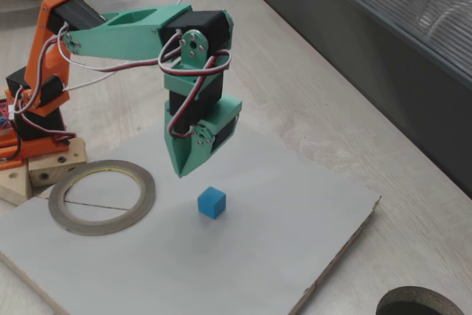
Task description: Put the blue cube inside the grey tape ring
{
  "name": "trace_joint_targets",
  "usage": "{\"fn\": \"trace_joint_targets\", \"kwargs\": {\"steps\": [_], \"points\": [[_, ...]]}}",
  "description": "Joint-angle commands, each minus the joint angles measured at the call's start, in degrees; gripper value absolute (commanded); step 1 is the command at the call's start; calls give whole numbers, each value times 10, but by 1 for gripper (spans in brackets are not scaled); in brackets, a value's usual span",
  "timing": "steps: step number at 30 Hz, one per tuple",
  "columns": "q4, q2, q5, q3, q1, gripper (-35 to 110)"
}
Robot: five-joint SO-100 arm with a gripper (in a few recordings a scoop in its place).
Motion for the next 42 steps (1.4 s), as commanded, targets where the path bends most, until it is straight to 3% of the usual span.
{"fn": "trace_joint_targets", "kwargs": {"steps": [1, 42], "points": [[-4, 11, 8, -17, -15, -1], [-1, 22, 8, -17, -10, 0]]}}
